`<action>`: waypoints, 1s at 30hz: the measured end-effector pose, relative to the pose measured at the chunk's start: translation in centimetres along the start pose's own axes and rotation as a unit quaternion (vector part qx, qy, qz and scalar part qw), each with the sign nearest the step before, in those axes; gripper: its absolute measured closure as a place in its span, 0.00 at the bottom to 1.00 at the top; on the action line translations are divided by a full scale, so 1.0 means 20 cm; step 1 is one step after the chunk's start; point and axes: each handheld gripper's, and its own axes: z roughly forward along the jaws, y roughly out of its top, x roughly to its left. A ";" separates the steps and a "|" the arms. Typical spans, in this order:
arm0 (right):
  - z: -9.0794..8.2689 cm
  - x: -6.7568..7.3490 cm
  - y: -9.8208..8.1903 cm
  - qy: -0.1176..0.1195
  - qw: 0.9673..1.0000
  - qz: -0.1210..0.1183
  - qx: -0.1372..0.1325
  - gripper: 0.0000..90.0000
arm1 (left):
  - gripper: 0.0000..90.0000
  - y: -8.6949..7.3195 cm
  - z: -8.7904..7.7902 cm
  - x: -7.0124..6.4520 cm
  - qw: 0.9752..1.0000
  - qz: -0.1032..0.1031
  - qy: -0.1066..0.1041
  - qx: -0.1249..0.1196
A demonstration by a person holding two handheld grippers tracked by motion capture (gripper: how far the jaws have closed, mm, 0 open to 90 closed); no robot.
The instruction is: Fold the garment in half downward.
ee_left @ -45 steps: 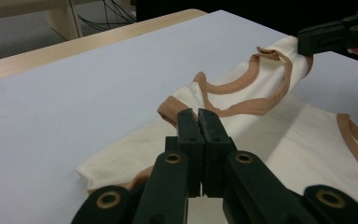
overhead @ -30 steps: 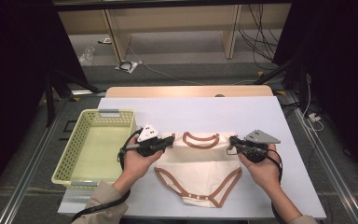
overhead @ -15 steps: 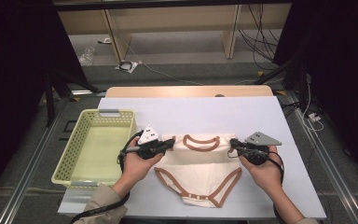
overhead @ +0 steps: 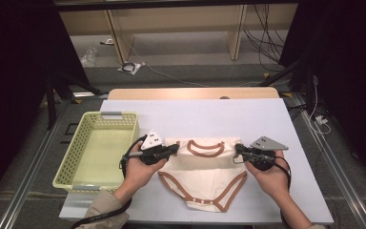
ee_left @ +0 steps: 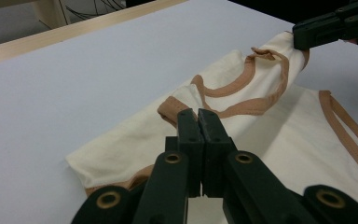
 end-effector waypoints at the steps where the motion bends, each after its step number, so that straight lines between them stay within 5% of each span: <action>1: 0.00 0.00 0.00 0.001 1.000 0.001 0.000 0.97 | 0.98 0.00 0.00 0.00 1.000 0.001 0.000 0.000; 30: -0.05 0.02 -0.02 0.012 1.000 0.001 0.006 0.97 | 0.98 -0.01 -0.03 -0.04 1.000 0.015 -0.008 0.002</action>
